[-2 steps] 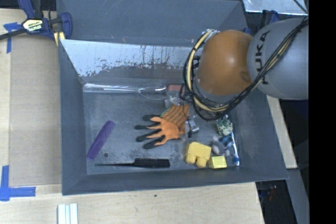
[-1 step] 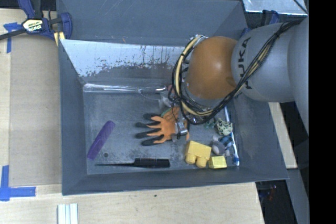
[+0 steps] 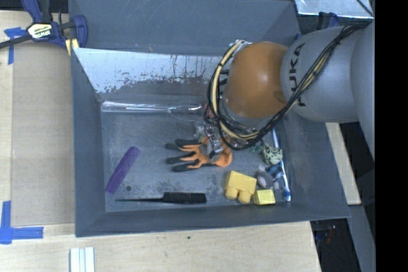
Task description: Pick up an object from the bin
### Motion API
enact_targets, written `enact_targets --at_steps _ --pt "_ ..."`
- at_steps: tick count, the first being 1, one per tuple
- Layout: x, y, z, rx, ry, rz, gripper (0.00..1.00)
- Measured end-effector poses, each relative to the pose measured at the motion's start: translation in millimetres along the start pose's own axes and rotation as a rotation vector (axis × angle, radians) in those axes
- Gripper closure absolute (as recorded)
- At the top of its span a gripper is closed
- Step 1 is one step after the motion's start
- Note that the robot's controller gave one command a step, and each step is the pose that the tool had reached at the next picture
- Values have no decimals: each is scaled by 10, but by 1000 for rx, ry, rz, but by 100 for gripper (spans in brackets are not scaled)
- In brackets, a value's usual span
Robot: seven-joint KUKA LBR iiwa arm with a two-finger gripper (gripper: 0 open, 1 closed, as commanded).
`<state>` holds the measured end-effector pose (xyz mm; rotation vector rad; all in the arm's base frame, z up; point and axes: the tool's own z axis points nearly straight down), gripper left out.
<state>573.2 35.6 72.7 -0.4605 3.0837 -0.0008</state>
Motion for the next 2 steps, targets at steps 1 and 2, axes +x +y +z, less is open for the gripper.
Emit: enact_targets --at_steps 1,2 --pt "-7 4 1 0 0 -22 100" --pt "17 12 -355 -3 11 -20 100"
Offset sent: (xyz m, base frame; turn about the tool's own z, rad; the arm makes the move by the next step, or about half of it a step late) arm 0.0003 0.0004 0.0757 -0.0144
